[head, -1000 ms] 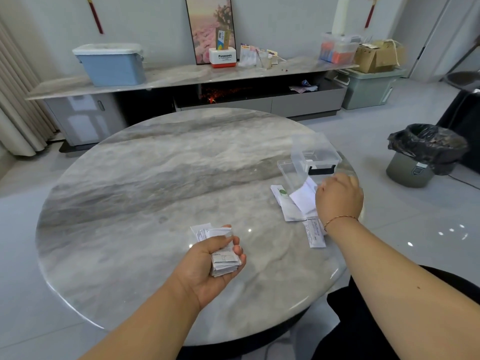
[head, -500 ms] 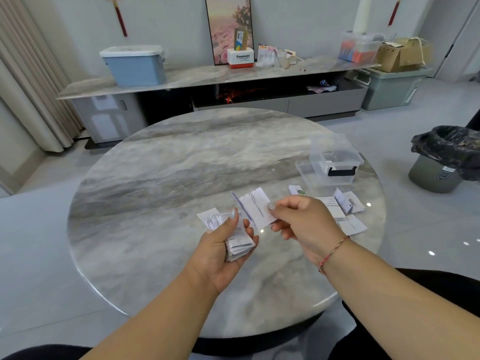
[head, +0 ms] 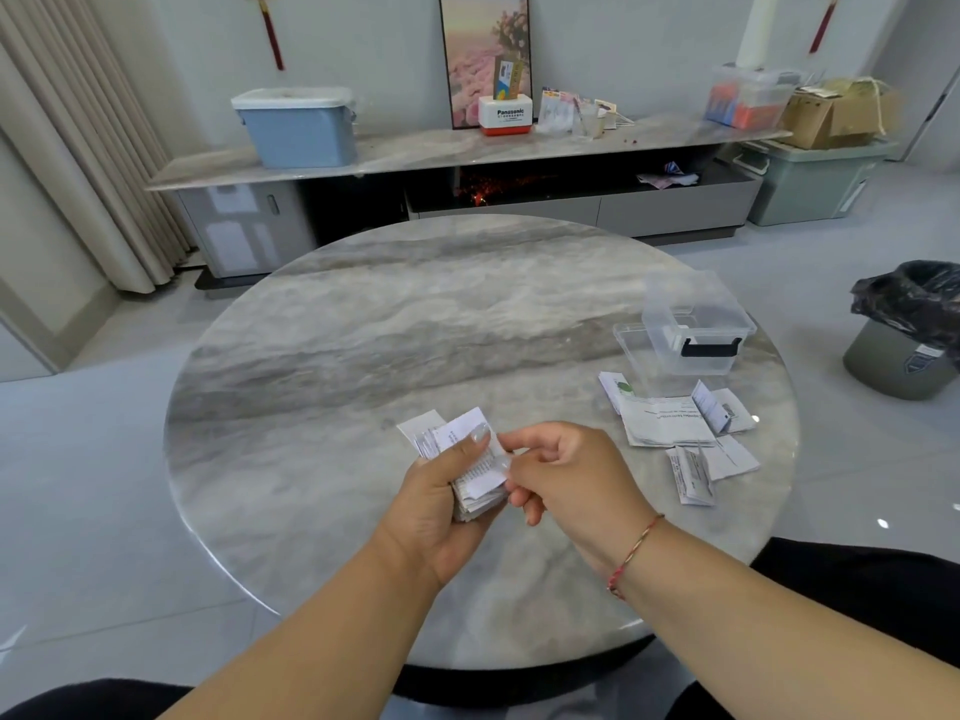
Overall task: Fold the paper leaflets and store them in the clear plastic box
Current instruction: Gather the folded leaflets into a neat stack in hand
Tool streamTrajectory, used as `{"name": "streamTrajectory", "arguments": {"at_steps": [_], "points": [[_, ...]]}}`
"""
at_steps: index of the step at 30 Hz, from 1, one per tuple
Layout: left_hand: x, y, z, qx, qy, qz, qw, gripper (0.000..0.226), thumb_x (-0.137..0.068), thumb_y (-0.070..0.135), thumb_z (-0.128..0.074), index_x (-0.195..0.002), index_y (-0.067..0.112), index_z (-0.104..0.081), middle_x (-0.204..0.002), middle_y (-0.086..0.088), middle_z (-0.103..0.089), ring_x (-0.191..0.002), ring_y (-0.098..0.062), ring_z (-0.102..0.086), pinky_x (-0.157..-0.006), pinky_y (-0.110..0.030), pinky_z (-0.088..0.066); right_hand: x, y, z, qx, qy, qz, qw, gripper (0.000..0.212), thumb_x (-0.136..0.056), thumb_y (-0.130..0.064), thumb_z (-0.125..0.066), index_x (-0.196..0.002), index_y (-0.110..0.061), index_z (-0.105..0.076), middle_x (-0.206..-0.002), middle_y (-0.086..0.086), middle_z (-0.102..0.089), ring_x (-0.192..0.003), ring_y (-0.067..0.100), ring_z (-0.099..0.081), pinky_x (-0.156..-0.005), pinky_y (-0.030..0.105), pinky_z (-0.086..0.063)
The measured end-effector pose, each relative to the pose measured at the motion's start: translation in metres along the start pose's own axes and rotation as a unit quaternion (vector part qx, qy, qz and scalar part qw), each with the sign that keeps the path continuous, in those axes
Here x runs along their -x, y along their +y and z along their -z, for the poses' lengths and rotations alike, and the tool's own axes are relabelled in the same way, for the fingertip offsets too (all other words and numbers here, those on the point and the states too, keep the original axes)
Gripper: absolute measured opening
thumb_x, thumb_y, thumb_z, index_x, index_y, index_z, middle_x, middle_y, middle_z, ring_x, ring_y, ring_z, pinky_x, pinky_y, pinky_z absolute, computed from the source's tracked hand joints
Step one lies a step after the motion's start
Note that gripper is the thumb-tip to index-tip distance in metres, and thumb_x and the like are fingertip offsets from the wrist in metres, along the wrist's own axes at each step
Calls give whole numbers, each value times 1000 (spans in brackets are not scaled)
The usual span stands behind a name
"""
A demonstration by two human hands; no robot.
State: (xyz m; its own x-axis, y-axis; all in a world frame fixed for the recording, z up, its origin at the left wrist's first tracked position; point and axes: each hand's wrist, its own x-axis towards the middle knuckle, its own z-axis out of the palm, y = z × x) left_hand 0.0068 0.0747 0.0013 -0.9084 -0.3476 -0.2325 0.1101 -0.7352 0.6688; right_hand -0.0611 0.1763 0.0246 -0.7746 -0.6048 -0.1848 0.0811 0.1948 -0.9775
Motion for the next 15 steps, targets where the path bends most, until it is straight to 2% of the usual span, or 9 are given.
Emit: {"name": "streamTrajectory", "arguments": {"at_steps": [2,4,5,6,7,8,10,12,15], "points": [[-1,1,3,3,15,10,1000,20,-72,2,-58,-87,9,-70,-76,-17,-65,-60,-27,-63,-54,-33,-55,3,0,0,144,2,78,986,23,-73,-20,-72,-94,-25,-64,-64,-7,-59,-57,7,-54,-55,19,-43],[-3,1,9,-9,16,31,999,42,-66,-6,-64,-105,7,-61,-80,-15,-64,-67,-25,-64,-61,-34,-56,2,-3,8,376,-14,207,903,74,-53,-49,-77,-119,-28,-51,-101,-10,-54,-94,2,-50,-82,16,-41],[-2,1,10,-28,6,46,999,45,-64,-6,-65,-107,5,-60,-81,-15,-64,-69,-26,-64,-64,-36,-55,-2,-3,13,445,-48,267,854,99,-46,-55,-78,-132,-26,-38,-121,-7,-46,-113,5,-42,-96,18,-35],[1,2,10,-54,-9,63,997,41,-63,-4,-65,-104,4,-61,-80,-16,-64,-70,-27,-64,-66,-37,-54,-4,-2,15,482,-88,306,816,115,-44,-55,-79,-140,-25,-24,-134,-4,-37,-126,9,-32,-105,21,-28],[3,1,9,-81,-27,76,993,33,-63,-2,-64,-96,3,-63,-77,-16,-64,-70,-27,-64,-65,-36,-54,-5,-1,16,495,-123,328,795,121,-45,-53,-81,-143,-26,-14,-140,-3,-32,-131,10,-27,-109,24,-24],[5,0,8,-103,-37,86,990,26,-62,-1,-62,-88,3,-64,-74,-15,-63,-68,-27,-64,-62,-35,-54,-7,3,14,496,-141,345,784,120,-49,-48,-81,-144,-27,-10,-140,-4,-36,-129,10,-30,-109,26,-26],[8,-2,7,-128,-46,100,986,18,-61,0,-61,-78,6,-64,-68,-13,-62,-63,-24,-64,-54,-30,-51,-9,9,11,485,-125,400,768,107,-55,-39,-79,-143,-25,-19,-126,-7,-51,-112,7,-46,-99,31,-41],[9,-3,8,-141,-43,100,984,15,-62,2,-61,-75,8,-65,-68,-12,-61,-63,-23,-63,-53,-28,-48,-12,12,10,469,-99,437,761,98,-56,-35,-79,-140,-23,-29,-123,-7,-54,-108,8,-49,-93,34,-45],[12,-2,6,-149,-37,102,983,14,-62,2,-60,-73,9,-65,-67,-12,-58,-63,-24,-61,-58,-30,-44,-14,14,13,480,-138,413,761,115,-49,-43,-81,-144,-25,-17,-141,-1,-38,-130,12,-34,-108,30,-30]]}}
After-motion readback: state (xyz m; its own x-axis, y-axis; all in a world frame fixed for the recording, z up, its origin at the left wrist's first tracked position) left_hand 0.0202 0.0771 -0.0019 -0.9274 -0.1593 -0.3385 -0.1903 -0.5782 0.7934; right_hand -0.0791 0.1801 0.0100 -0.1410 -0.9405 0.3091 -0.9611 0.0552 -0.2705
